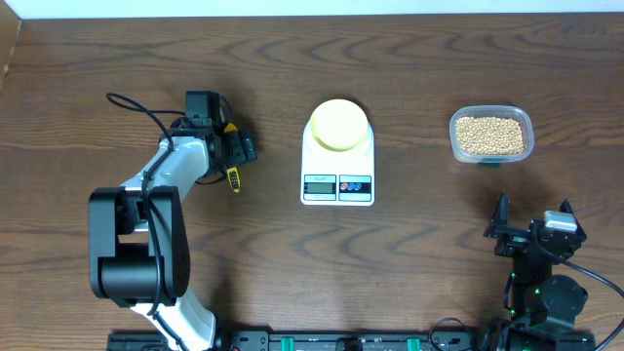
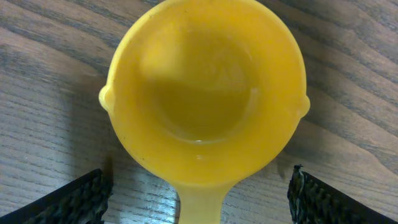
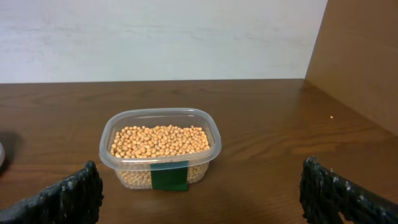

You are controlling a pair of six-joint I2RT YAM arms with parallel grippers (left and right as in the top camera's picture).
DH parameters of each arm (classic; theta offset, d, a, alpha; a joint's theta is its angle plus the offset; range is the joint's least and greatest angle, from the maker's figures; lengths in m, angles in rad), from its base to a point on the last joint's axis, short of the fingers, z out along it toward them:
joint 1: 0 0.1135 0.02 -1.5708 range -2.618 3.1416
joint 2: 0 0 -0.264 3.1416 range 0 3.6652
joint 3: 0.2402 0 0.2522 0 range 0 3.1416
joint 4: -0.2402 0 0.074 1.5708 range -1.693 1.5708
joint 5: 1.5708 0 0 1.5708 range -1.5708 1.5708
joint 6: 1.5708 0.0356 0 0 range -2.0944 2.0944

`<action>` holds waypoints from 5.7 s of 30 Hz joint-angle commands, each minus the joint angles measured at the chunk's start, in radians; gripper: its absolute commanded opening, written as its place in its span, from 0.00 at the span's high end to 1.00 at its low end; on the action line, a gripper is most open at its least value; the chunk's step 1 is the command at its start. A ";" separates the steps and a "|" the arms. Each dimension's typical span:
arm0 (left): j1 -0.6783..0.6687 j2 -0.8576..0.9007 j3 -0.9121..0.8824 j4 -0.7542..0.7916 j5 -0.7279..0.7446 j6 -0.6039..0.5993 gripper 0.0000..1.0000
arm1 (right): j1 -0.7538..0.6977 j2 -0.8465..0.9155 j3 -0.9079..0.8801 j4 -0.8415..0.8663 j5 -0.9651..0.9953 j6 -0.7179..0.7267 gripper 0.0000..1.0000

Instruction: Scoop item into bowl and weigh 50g on scale

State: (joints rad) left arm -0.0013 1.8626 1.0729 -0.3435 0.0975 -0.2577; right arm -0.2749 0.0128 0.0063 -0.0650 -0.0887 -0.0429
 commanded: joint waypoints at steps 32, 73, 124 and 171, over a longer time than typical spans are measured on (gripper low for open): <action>0.002 0.008 -0.024 -0.006 -0.005 0.002 0.02 | 0.003 -0.002 -0.001 -0.005 0.005 0.013 0.01; 0.002 0.008 -0.024 -0.005 -0.005 0.001 0.02 | 0.003 -0.002 -0.001 -0.005 0.005 0.013 0.01; 0.002 0.008 -0.024 -0.005 -0.005 0.001 0.02 | 0.003 -0.002 -0.001 -0.005 0.005 0.013 0.01; 0.002 0.012 -0.029 -0.006 -0.005 0.001 0.02 | 0.003 -0.002 -0.001 -0.005 0.005 0.013 0.01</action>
State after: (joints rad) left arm -0.0025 1.8626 1.0729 -0.3397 0.0978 -0.2581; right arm -0.2749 0.0128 0.0063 -0.0650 -0.0887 -0.0433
